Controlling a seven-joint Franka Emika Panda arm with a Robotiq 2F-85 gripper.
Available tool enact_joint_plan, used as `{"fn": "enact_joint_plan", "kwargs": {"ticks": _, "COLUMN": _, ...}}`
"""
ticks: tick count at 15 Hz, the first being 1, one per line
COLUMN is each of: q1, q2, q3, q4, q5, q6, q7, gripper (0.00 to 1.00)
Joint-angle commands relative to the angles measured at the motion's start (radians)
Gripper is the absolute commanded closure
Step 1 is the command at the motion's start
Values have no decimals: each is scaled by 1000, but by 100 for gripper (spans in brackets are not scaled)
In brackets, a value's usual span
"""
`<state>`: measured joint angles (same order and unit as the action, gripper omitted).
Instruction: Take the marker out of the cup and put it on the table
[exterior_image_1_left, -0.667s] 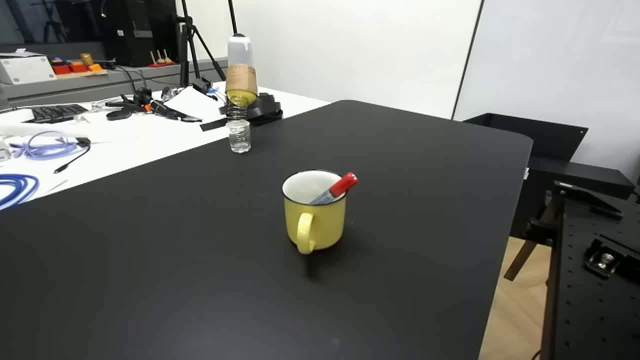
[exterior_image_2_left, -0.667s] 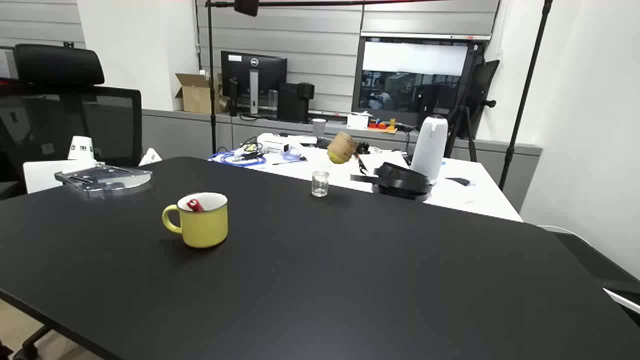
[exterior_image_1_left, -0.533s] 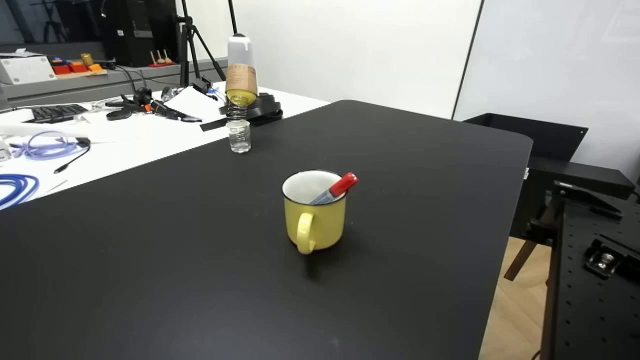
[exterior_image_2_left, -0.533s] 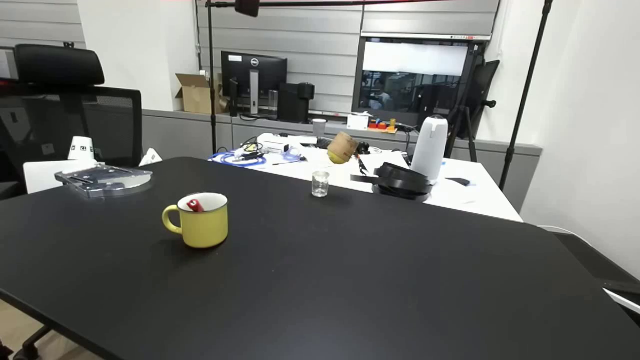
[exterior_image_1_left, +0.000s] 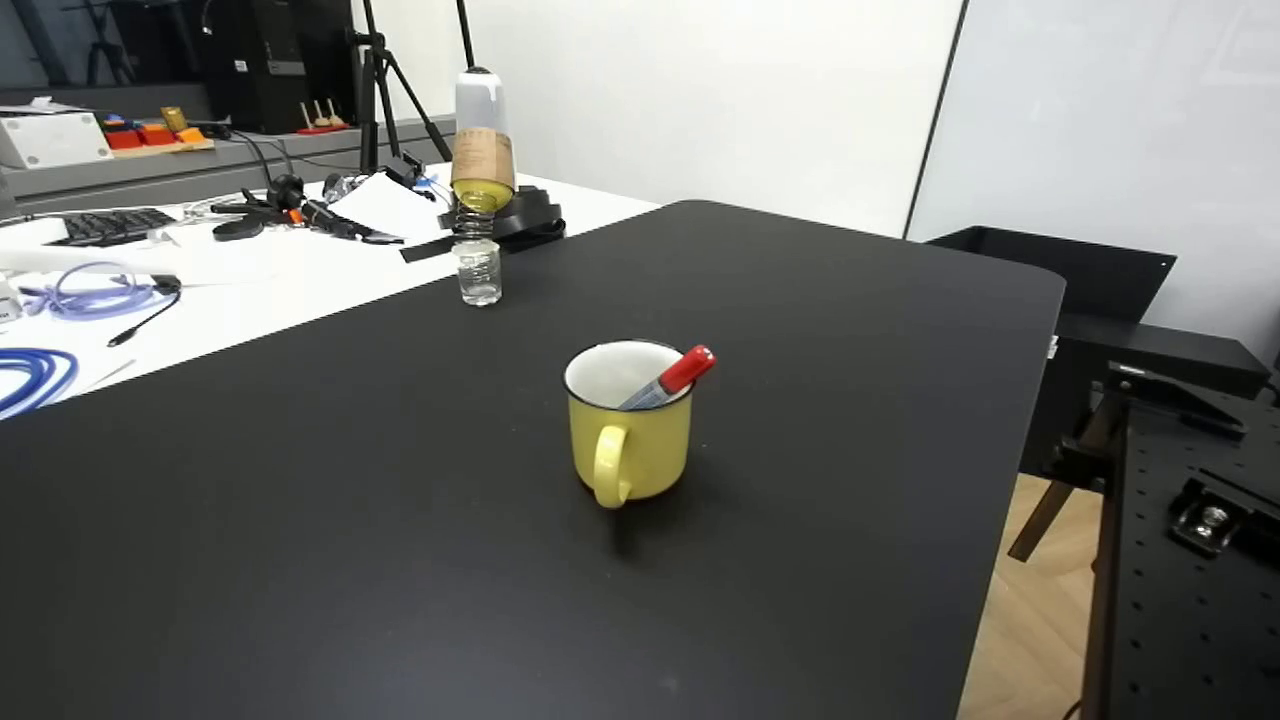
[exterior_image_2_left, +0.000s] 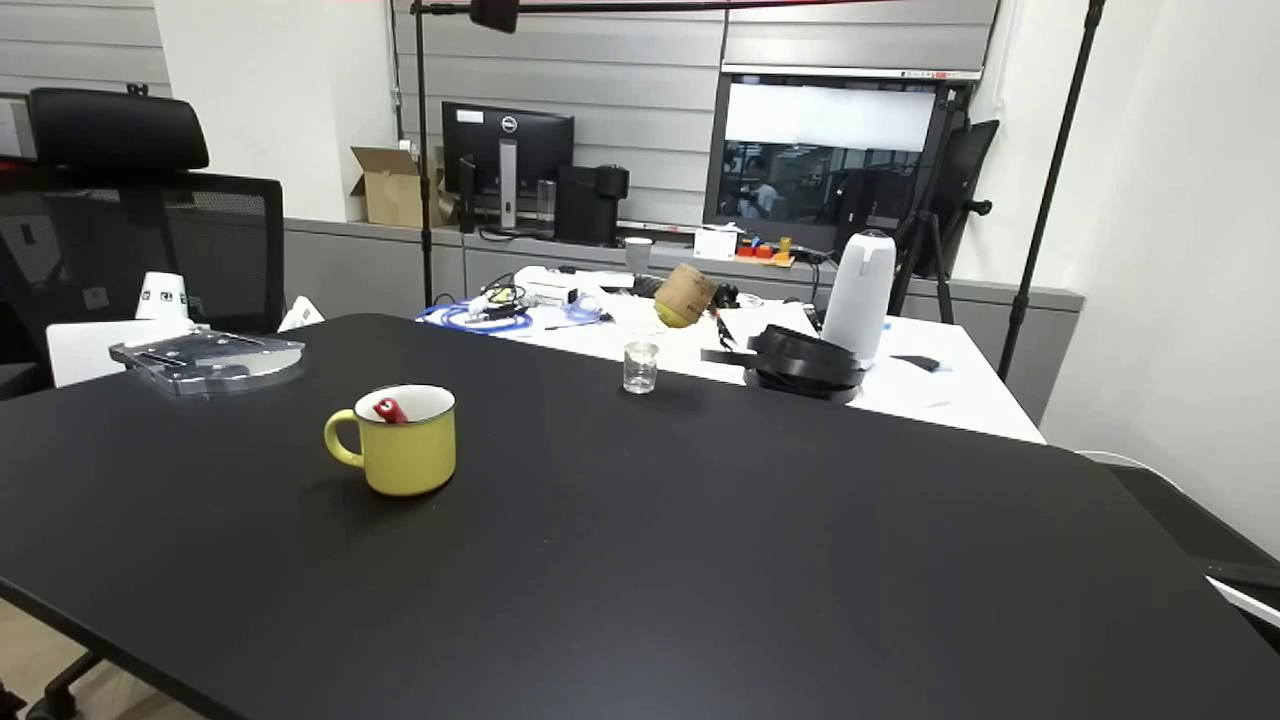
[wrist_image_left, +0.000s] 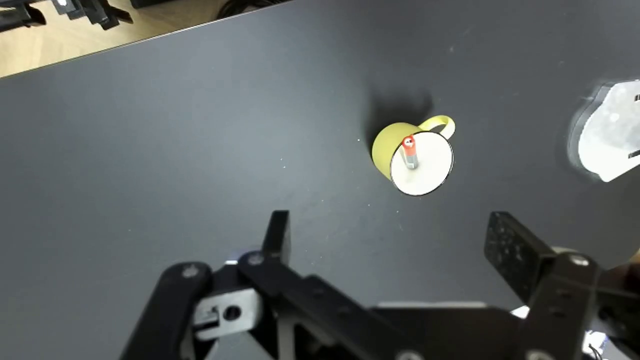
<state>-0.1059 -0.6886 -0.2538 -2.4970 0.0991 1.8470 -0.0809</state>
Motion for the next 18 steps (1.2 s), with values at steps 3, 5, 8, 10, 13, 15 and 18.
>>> {"fn": "enact_joint_plan", "kwargs": {"ticks": 3, "q1": -5, "q2": 29, "q3": 41, "q4": -36, "q5": 17, "q6": 73, "q7": -12, "gripper": 0}}
{"fn": "enact_joint_plan", "kwargs": {"ticks": 5, "q1": 7, "q2": 49, "q3": 70, "q4": -79, "q5": 16, "q6": 164, "q7": -12, "gripper": 0}}
{"fn": "enact_joint_plan", "kwargs": {"ticks": 8, "q1": 51, "q2": 91, "q3": 102, "q4": -139, "q5": 19, "q6": 249, "q7": -66, "gripper": 0}}
{"fn": "enact_joint_plan", "kwargs": {"ticks": 10, "q1": 91, "q2": 112, "q3": 123, "q4": -180, "q5": 40, "q6": 291, "q7": -96, "gripper": 0}}
{"fn": "enact_joint_plan", "kwargs": {"ticks": 13, "q1": 158, "q2": 133, "q3": 150, "q4": -242, "q5": 93, "q6": 358, "q7": -140, "gripper": 0}}
{"fn": "enact_joint_plan", "kwargs": {"ticks": 15, "q1": 175, "q2": 159, "q3": 182, "q4": -263, "q5": 114, "q6": 387, "q7": -93, "gripper": 0}}
{"fn": "enact_joint_plan", "kwargs": {"ticks": 18, "q1": 172, "q2": 163, "q3": 182, "q4": -256, "q5": 101, "q6": 374, "q7": -112, "gripper": 0}}
